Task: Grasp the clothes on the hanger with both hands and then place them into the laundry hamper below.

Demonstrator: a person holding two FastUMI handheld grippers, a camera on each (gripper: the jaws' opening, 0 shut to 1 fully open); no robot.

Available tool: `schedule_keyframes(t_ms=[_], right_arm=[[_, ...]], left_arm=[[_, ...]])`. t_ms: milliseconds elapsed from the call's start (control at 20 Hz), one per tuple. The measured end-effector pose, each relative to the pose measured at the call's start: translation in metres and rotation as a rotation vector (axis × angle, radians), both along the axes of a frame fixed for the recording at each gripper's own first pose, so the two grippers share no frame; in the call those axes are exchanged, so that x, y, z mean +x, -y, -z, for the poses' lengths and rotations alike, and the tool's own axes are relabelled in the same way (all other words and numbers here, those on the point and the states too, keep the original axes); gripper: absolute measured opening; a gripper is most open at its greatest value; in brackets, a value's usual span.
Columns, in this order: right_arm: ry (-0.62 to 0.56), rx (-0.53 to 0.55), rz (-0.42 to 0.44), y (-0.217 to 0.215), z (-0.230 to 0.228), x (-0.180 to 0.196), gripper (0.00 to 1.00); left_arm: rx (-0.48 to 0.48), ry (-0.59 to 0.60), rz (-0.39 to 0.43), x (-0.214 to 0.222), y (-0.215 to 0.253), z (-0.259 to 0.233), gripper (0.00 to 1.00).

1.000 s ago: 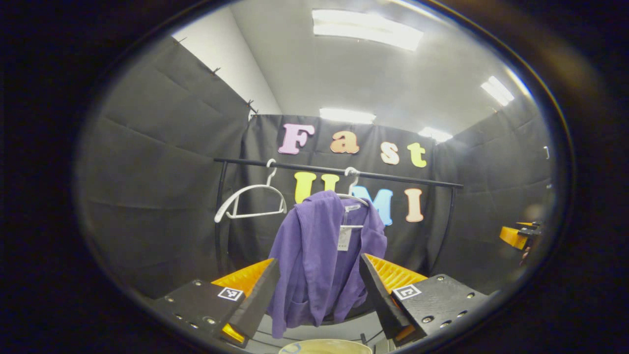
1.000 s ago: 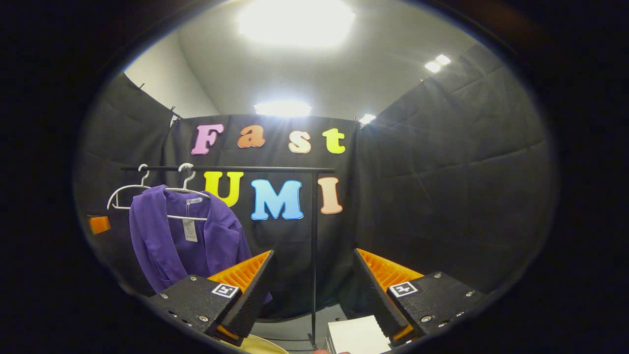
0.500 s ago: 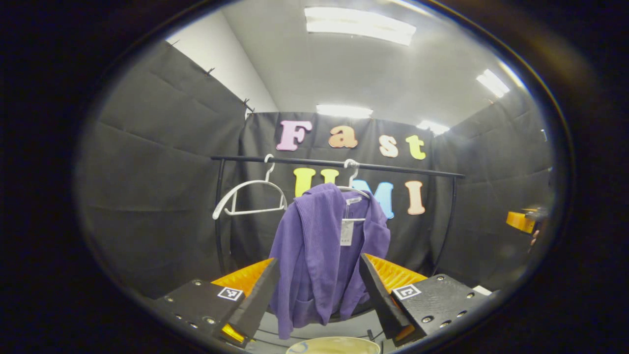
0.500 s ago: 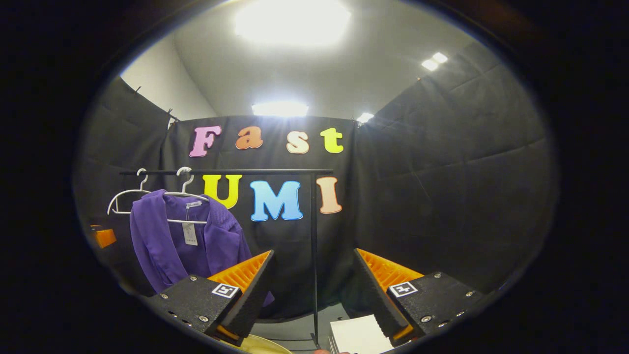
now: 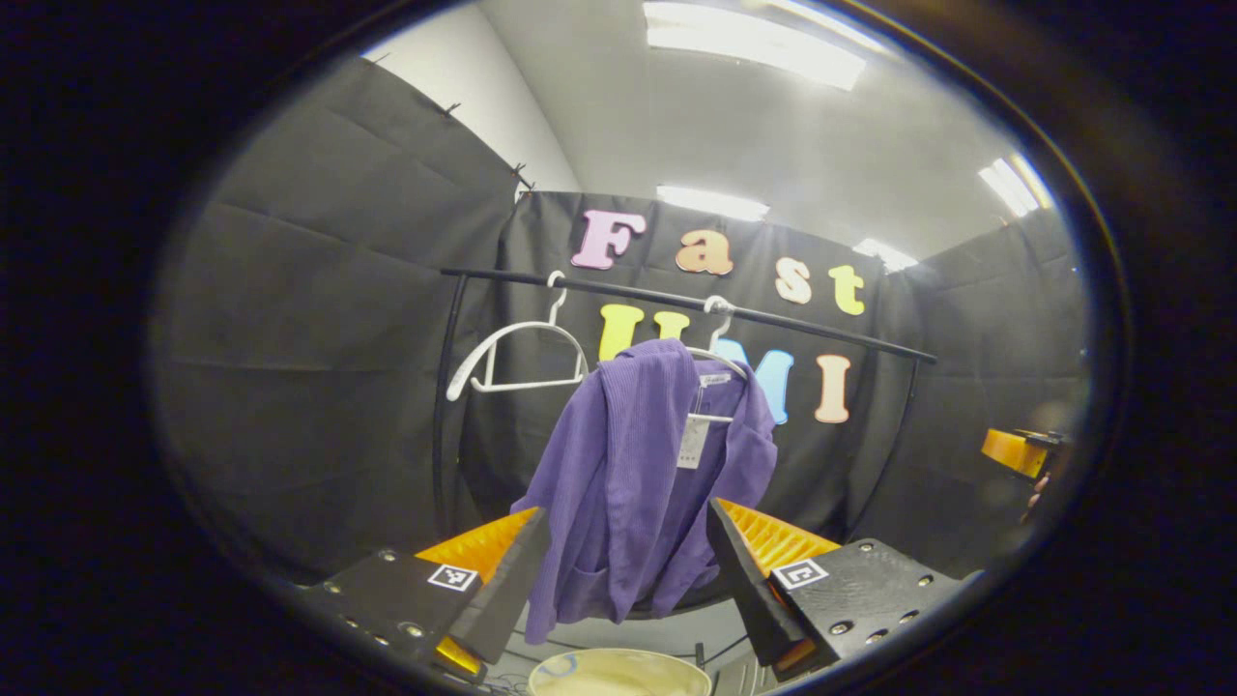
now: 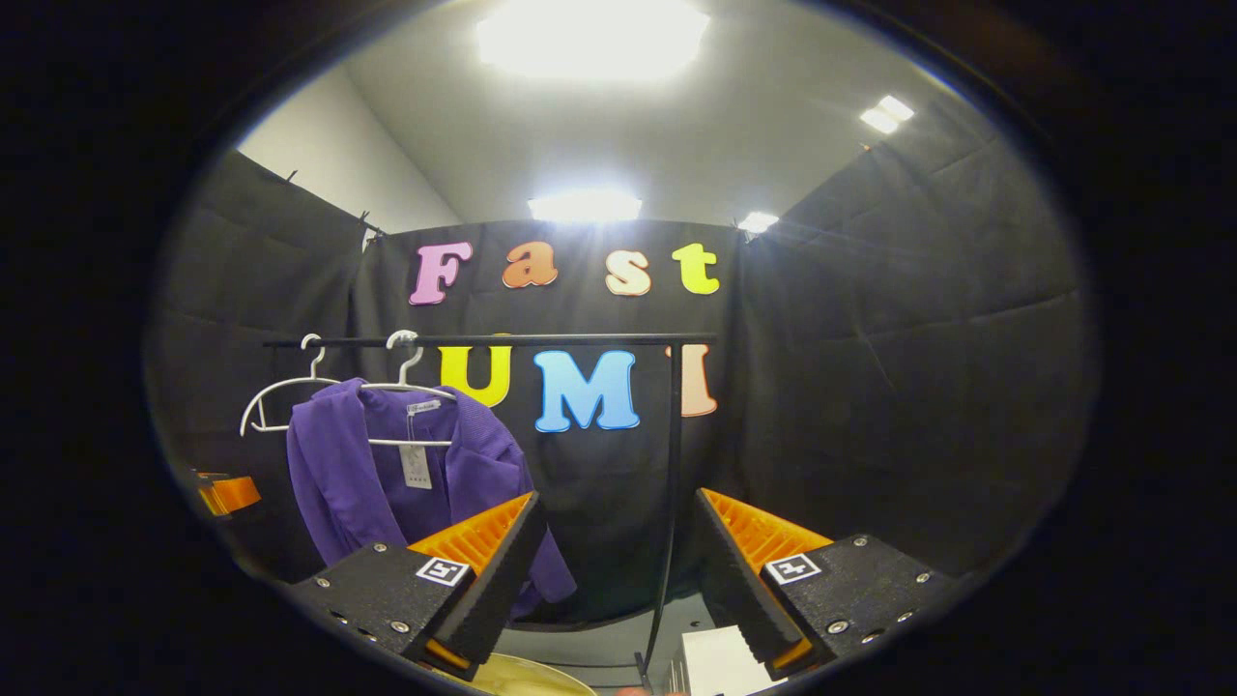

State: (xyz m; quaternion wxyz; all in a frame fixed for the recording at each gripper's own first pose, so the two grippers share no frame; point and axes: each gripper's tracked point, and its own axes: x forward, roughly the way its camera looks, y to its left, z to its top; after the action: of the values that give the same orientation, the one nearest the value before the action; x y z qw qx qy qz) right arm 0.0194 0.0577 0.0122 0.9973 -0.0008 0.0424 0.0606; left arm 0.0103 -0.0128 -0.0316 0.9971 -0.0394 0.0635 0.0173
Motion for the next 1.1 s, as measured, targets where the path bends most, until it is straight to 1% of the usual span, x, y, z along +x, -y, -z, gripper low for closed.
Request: schedule_keyframes(t_ms=[150,200,400,600,700,750,850,900,950,1000,1100], right_arm=[[-0.019,0.03,-0.07,-0.03,0.0,0.019,0.95],[-0.033,0.043,-0.088,-0.039,-0.001,0.026,0.95],[-0.063,0.106,-0.163,-0.072,0.002,0.056,0.95],[-0.106,0.152,-0.22,-0.101,0.015,0.096,0.95],[-0.136,0.169,-0.258,-0.118,0.025,0.115,0.94],[-0.149,0.17,-0.269,-0.125,0.031,0.125,0.94],[-0.179,0.167,-0.304,-0.143,0.042,0.146,0.94],[-0.193,0.161,-0.33,-0.155,0.049,0.154,0.95],[-0.205,0.153,-0.348,-0.162,0.054,0.162,0.95],[-0.222,0.142,-0.367,-0.171,0.062,0.168,0.95],[-0.262,0.134,-0.41,-0.186,0.077,0.181,0.95]], left_arm=[[-0.018,0.008,0.001,0.002,0.003,-0.006,0.89],[-0.022,0.007,-0.002,0.004,0.004,-0.008,0.89],[-0.051,-0.012,-0.04,0.035,0.012,-0.01,0.89],[-0.044,-0.032,-0.083,0.066,0.018,-0.009,0.99],[-0.033,-0.033,-0.094,0.084,0.025,-0.01,0.99],[-0.028,-0.037,-0.098,0.094,0.029,-0.009,0.94],[-0.018,-0.05,-0.113,0.112,0.036,-0.005,0.99],[-0.016,-0.051,-0.122,0.121,0.039,-0.004,0.94],[-0.015,-0.056,-0.13,0.131,0.043,-0.002,0.94],[-0.014,-0.065,-0.139,0.14,0.047,0.004,0.99],[-0.004,-0.11,-0.178,0.157,0.046,0.017,0.89]])
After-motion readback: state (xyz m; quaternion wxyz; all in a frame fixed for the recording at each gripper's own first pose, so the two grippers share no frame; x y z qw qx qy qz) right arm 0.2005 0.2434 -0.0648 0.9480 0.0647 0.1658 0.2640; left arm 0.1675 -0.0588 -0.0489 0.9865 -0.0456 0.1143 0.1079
